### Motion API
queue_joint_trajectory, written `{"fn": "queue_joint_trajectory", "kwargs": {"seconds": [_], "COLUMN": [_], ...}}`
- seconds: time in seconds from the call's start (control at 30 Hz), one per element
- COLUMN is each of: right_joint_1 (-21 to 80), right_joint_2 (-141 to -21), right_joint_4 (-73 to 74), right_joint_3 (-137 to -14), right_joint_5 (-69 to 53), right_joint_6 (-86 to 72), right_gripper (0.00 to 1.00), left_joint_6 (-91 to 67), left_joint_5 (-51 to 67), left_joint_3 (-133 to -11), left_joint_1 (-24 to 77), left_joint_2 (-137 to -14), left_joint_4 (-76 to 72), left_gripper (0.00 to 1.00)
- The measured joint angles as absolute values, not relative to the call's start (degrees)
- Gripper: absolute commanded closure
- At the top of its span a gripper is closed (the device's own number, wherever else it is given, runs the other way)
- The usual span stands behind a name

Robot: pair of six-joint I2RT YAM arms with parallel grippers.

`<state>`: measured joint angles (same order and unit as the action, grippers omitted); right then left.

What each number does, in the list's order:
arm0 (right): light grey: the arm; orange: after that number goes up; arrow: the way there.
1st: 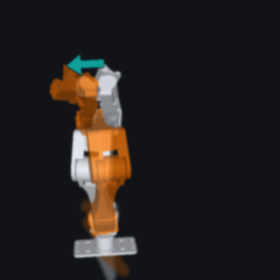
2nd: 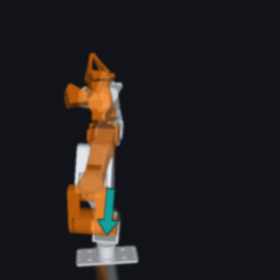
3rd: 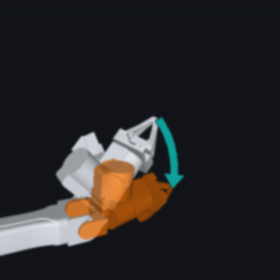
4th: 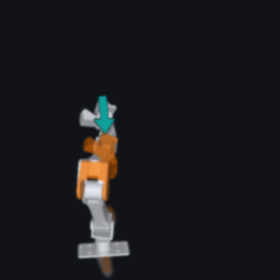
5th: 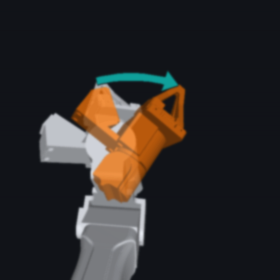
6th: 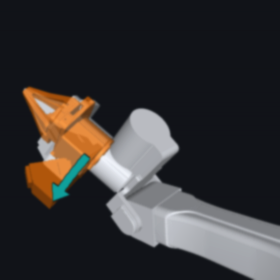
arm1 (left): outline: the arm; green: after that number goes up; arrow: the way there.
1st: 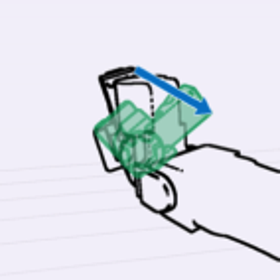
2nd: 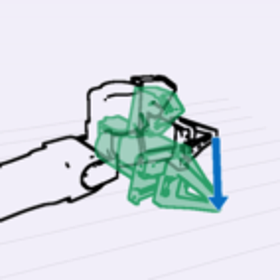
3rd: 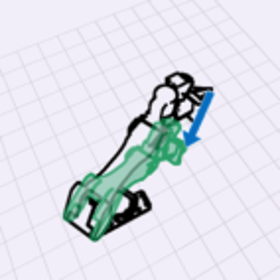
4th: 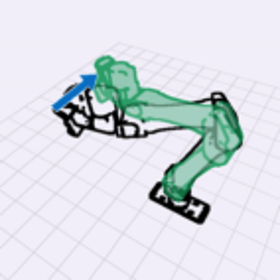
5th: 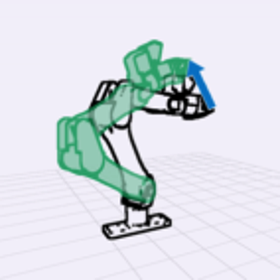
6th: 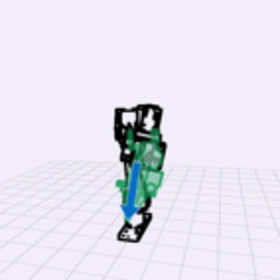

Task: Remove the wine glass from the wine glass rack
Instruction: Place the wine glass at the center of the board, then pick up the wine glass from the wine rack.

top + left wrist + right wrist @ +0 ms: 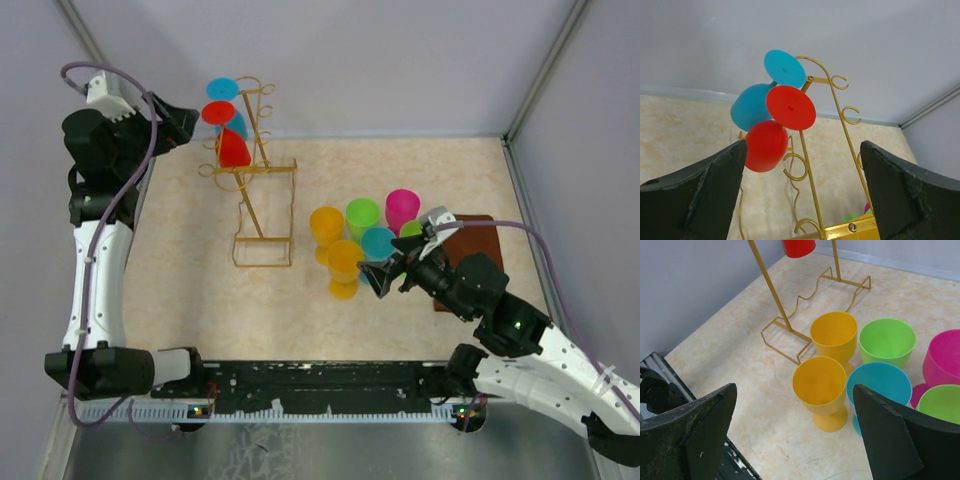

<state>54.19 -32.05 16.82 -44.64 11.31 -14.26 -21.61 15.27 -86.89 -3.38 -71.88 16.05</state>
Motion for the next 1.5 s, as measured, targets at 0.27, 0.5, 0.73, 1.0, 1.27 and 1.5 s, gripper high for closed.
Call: {"fn": "queue_joint_trajectory", "kwargs": {"seconds": [0.27,0.5,0.73,1.0,1.27,1.5], "right_joint_1": [54.2,54.2,54.2,54.2,54.2,54.2], "right_joint_2": [-32.0,-31.9,-31.7,-31.5,-31.5,-31.5], "right_joint_4": [20.4,22.4,22.6,22.8,22.8,22.8], "right_joint_3": [-44.7,-44.7,-45.1,-45.1,-45.1,-45.1], "right_joint_5": [12.6,12.3,12.0,12.1,12.1,12.1], "right_joint_6": [-16.2,-17.9,-19.0,-19.6,-20.2,-20.3], "right_gripper": [0.01,0.01,0.01,0.01,0.01,0.01], "left_joint_6": [-32.4,-38.7,-42.3,-45.8,-47.5,-48.2], "left_joint_5": [26.7,33.1,36.3,36.0,35.1,35.0], "left_joint_3": [-82.9,-83.4,-84.4,-84.3,-84.2,-83.7], "left_joint_1": [-8.8,-9.1,-9.2,-9.2,-9.2,-9.2], "left_joint_2": [-78.8,-88.3,-92.3,-92.2,-92.2,-92.4], "left_joint_4": [5.1,0.4,-2.5,-7.9,-9.3,-9.9], "left_gripper": [0.18,0.29,0.32,0.43,0.51,0.52]}}
